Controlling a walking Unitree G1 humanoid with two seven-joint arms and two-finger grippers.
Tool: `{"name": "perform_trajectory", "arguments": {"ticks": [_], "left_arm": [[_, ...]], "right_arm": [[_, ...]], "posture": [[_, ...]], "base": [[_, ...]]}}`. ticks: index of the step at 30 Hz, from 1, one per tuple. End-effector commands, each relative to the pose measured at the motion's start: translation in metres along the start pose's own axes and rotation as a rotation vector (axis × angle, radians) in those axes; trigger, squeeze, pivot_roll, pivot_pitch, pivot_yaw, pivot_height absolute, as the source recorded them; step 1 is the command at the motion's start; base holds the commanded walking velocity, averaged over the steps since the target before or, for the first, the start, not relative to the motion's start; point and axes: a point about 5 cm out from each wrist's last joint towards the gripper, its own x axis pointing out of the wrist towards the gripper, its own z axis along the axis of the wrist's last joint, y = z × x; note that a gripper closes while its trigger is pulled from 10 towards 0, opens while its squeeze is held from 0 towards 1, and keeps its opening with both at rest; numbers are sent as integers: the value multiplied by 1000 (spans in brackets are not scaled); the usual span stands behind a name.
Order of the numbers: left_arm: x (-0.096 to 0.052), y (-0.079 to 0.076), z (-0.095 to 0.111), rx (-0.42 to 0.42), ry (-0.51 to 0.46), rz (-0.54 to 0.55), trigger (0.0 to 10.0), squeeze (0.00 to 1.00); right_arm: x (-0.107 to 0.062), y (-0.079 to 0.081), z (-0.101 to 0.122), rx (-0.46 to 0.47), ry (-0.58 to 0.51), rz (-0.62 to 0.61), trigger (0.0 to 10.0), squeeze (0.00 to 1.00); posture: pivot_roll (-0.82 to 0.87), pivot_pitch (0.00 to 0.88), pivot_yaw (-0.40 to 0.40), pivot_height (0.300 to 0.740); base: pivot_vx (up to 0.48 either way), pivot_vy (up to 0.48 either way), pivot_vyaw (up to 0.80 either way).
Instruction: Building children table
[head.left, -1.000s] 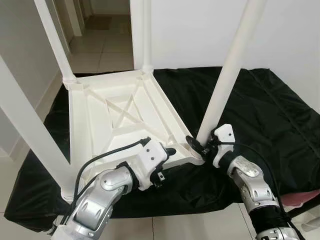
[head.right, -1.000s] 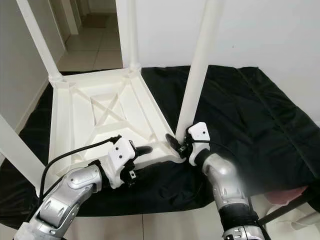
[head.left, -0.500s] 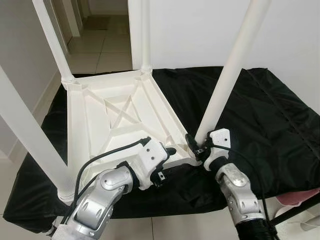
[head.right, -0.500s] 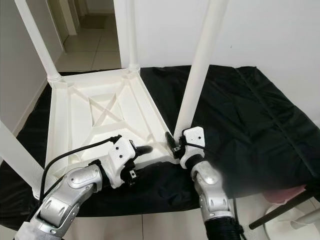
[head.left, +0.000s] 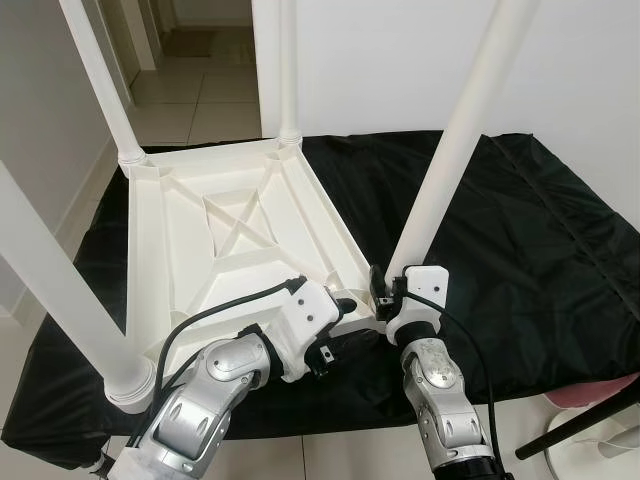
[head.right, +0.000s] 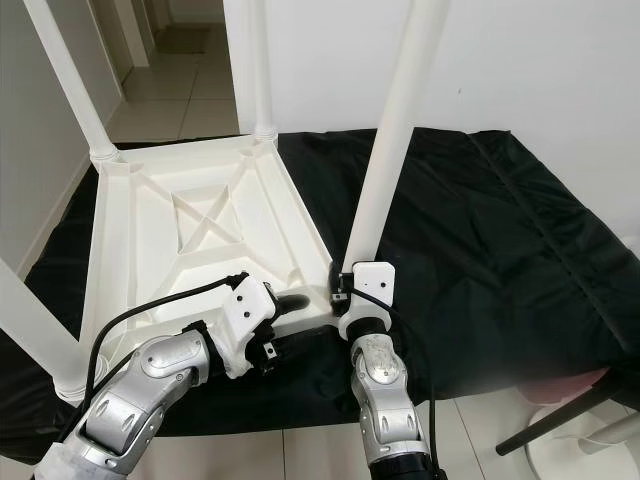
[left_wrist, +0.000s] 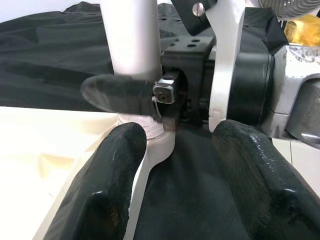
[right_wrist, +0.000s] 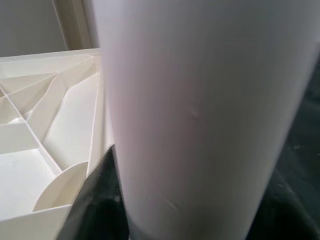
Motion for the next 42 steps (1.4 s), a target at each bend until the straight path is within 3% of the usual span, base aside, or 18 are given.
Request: {"name": "perform_trajectory", "arguments": {"ticks": [1, 10, 11, 17, 20, 24, 25, 28, 29, 32, 33, 34, 42], "left_arm": [[0, -1, -2, -6, 9, -15, 10000, 0], [0, 0, -3, -8, 11, -9, 10000, 0], [-1, 0, -4, -6, 16, -9, 10000, 0], [-10, -2, -17, 4, 84, -35, 10000, 0], [-12, -2, -19, 0, 97, -46, 10000, 0], [-21, -4, -32, 8, 174, -86, 10000, 0], [-30, -3, -41, 4, 237, -95, 10000, 0], [-32, -1, -43, -5, 254, -90, 10000, 0], [-36, -1, -44, -10, 263, -92, 10000, 0], [-39, -1, -45, -12, 268, -94, 10000, 0], [-44, -1, -46, -25, 280, -98, 10000, 0], [-50, -1, -48, -38, 293, -101, 10000, 0], [-72, 4, -57, -54, 365, -67, 10000, 0]], "right_arm": [[-4, 1, -5, 48, 19, -19, 10000, 1000], [-7, -6, 2, 24, -11, -8, 10000, 1000], [-7, -8, 3, 8, -13, 12, 10000, 0], [-3, -17, 7, -29, -3, 137, 10000, 0], [-2, -19, 7, -34, 0, 153, 10000, 0], [5, -21, 12, -35, -9, 176, 10000, 0], [9, -21, 16, -40, -20, 189, 10000, 0], [10, -21, 17, -38, -22, 198, 10000, 0], [9, -20, 17, -40, -23, 203, 7294, 0], [9, -20, 17, -41, -23, 209, 7294, 0], [8, -21, 17, -40, -22, 217, 9137, 0], [8, -21, 18, -40, -21, 223, 10000, 0], [9, -21, 20, -43, -20, 244, 10000, 0]], "posture": [[-40, 21, 15, 740], [-39, 26, 10, 740], [-37, 26, 11, 740], [-42, 24, 17, 740], [-42, 24, 17, 740], [-42, 25, 18, 740], [-35, 25, 14, 740], [-35, 25, 14, 740], [-34, 24, 15, 740], [-34, 24, 15, 740], [-36, 25, 19, 740], [-36, 25, 19, 740], [-34, 29, 23, 740]], "base": [[0, 0, 0], [0, 0, 0], [0, 0, 0], [0, 0, 0], [0, 0, 0], [0, 0, 0], [0, 0, 0], [0, 0, 0], [0, 0, 0], [0, 0, 0], [0, 0, 0], [0, 0, 0], [0, 0, 0]]}}
